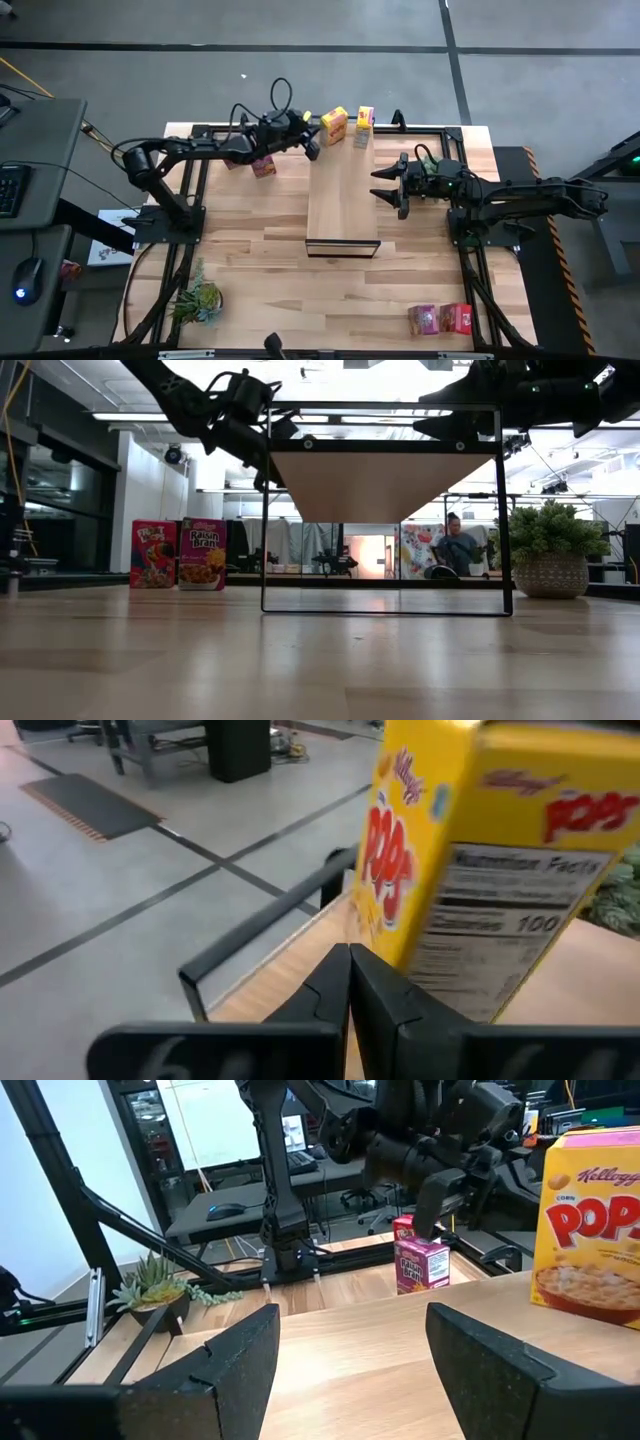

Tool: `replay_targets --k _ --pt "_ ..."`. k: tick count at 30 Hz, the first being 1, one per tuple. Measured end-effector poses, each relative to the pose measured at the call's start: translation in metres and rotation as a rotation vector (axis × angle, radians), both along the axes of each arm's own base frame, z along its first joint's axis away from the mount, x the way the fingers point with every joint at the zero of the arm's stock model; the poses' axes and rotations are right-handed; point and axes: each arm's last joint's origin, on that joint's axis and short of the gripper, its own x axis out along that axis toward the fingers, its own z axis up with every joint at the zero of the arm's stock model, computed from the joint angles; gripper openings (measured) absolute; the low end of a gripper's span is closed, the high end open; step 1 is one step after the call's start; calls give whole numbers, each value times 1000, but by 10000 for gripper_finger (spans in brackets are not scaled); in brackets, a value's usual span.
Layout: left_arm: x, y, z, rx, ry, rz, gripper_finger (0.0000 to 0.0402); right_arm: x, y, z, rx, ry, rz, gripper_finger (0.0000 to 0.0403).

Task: Stack cereal on shelf
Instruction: Adjust the yellow cereals box on the shelf

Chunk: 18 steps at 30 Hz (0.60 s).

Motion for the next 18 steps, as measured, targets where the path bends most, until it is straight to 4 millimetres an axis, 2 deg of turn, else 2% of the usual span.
replay_targets --k 7,18 --pt "8 -15 0 -31 -16 -33 0 0 0 0 0 0 1 245" --pt "13 -24 2 -88 -87 -37 0 0 0 0 0 0 -11 245"
